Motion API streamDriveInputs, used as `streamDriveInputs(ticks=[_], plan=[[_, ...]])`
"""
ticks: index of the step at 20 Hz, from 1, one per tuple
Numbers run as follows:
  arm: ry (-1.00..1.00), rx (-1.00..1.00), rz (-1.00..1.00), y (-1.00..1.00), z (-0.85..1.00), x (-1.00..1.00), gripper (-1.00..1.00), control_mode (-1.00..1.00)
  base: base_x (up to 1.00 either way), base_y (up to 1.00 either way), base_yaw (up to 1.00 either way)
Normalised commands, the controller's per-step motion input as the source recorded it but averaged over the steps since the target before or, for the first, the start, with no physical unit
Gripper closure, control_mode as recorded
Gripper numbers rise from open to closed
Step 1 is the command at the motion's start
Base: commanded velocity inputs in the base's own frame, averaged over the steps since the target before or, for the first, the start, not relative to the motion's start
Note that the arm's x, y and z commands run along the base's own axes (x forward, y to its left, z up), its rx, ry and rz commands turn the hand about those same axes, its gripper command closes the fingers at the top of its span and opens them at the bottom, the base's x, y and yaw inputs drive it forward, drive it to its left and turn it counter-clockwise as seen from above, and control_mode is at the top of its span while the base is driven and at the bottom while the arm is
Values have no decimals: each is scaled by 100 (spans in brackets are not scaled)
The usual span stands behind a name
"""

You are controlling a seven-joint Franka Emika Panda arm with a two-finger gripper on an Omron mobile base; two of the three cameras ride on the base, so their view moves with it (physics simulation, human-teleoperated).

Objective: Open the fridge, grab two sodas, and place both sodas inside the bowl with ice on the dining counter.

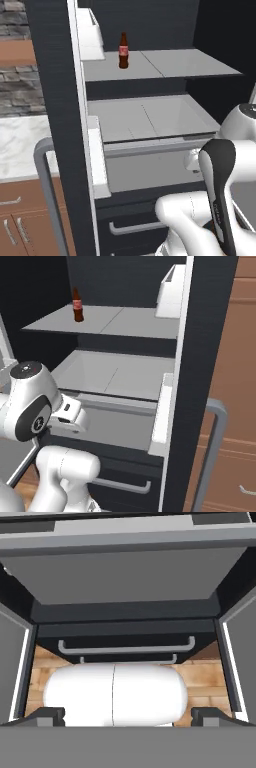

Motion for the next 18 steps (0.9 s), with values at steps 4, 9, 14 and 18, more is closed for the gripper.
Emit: streamDriveInputs(ticks=[4,9,14,18], plan=[[0,0,0,0,0,0,-100,100,66,-3,0],[-23,10,6,-3,12,18,-100,-100,8,-2,1],[-38,9,6,1,47,16,-100,-100,0,0,0],[-35,2,0,6,62,14,-100,-100,0,0,0]])
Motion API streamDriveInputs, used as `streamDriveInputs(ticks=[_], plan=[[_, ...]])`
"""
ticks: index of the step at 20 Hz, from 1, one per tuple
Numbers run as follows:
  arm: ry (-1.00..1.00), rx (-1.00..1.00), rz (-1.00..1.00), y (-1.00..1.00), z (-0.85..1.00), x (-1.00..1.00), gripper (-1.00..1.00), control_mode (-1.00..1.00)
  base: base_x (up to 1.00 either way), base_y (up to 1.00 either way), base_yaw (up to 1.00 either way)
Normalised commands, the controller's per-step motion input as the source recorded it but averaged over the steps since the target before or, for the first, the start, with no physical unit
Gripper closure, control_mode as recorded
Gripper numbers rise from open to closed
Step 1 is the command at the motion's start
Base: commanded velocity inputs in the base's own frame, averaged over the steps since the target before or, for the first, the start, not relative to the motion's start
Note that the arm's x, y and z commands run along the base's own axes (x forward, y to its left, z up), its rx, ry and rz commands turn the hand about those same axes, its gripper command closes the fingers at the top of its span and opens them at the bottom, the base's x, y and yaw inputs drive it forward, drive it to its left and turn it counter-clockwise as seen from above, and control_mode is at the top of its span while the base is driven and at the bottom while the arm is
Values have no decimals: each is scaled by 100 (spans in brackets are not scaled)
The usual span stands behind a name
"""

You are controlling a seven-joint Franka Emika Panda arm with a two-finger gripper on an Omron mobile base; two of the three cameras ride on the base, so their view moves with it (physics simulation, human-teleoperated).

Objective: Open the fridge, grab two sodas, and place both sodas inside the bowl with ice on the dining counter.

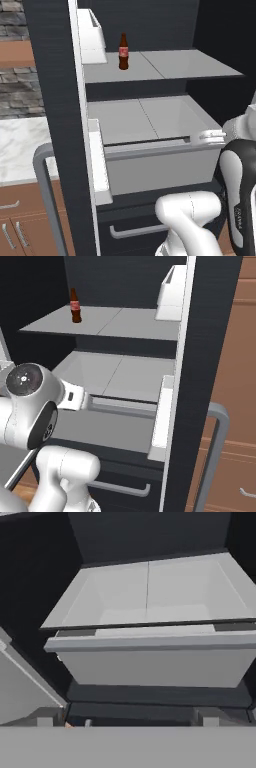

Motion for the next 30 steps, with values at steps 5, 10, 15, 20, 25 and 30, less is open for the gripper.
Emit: streamDriveInputs(ticks=[5,10,15,20,25,30], plan=[[-29,0,0,11,62,15,-100,-100,0,0,0],[-20,0,0,17,58,27,-100,-100,0,0,0],[-15,0,0,19,65,31,-100,-100,0,0,0],[-13,0,0,17,69,21,-100,-100,0,0,0],[-11,0,0,15,65,13,-100,-100,0,0,0],[-8,0,0,9,51,8,-100,-100,0,0,0]])
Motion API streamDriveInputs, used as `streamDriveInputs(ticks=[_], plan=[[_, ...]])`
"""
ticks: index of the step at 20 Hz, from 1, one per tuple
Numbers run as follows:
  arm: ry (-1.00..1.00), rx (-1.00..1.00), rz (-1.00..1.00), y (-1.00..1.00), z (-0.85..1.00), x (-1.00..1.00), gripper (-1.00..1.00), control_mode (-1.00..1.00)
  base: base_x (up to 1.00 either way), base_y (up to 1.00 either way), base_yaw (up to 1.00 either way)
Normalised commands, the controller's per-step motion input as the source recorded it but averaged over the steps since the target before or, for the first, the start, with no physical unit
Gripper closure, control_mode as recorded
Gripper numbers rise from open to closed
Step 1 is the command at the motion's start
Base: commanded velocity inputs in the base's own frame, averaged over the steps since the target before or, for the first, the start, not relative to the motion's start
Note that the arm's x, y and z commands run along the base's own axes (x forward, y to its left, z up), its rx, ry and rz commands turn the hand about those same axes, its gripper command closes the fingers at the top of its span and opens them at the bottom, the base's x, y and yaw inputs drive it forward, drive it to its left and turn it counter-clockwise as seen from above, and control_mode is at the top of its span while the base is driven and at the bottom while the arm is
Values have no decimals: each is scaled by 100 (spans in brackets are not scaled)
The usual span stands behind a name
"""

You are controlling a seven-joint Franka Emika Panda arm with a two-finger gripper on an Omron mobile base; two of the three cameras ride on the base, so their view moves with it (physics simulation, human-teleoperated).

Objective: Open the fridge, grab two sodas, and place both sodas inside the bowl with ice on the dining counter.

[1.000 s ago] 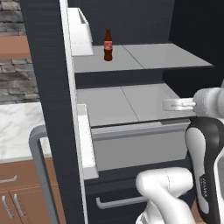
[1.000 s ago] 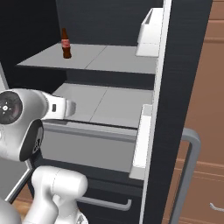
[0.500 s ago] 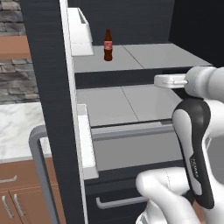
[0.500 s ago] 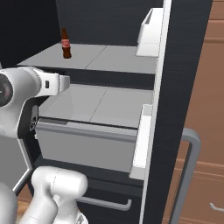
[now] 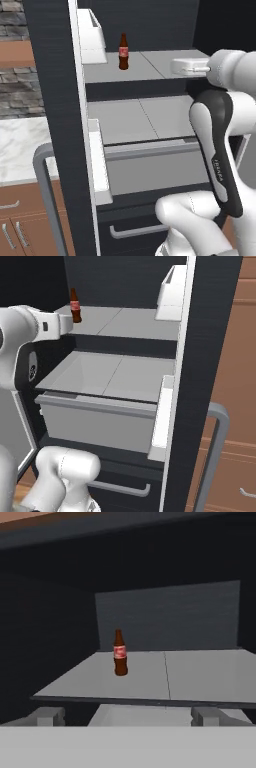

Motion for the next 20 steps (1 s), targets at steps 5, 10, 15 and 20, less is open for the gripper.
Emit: streamDriveInputs(ticks=[5,10,15,20], plan=[[-1,0,0,9,2,26,-100,-100,0,0,0],[1,0,0,3,-8,45,-100,-100,0,0,0],[0,0,0,7,2,44,-100,-100,0,0,0],[0,0,0,20,5,40,-100,-100,0,0,0]])
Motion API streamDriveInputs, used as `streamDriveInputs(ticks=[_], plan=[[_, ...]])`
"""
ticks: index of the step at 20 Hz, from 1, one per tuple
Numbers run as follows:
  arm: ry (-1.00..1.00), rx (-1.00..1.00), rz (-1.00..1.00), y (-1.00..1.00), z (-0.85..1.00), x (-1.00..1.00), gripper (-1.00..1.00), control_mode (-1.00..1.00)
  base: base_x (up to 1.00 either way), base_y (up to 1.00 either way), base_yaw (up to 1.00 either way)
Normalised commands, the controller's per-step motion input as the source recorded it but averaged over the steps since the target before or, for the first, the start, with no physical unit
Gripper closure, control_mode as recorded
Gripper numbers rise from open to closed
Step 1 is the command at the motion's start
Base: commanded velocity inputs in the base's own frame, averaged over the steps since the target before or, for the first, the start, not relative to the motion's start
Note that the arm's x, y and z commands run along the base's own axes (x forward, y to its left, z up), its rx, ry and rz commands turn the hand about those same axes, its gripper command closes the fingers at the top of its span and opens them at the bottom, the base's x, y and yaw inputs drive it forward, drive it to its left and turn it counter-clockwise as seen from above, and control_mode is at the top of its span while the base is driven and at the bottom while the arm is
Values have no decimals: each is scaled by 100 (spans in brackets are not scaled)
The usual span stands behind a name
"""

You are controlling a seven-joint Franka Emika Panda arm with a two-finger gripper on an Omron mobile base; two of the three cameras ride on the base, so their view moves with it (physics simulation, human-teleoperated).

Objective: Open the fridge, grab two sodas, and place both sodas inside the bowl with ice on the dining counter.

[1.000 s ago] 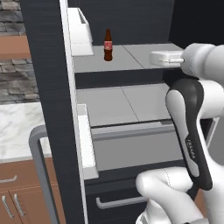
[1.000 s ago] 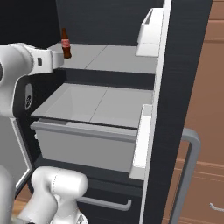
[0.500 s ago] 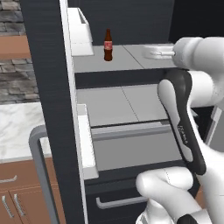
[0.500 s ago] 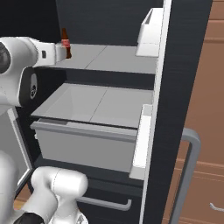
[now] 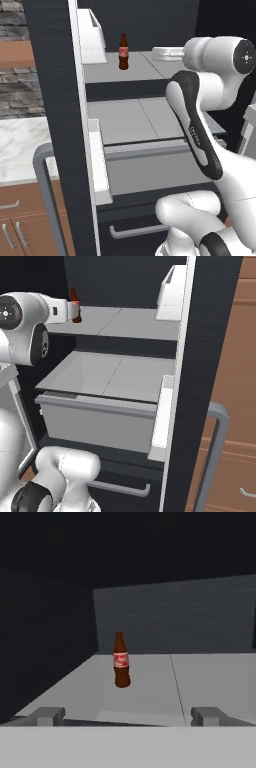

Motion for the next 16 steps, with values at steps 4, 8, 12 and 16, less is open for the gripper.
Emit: streamDriveInputs(ticks=[4,8,12,16], plan=[[3,0,0,30,0,41,-100,-100,0,0,0],[4,0,0,20,0,47,-100,-100,0,0,0],[5,0,0,10,0,56,-100,-100,0,0,0],[6,0,0,4,0,59,-100,-100,0,0,0]])
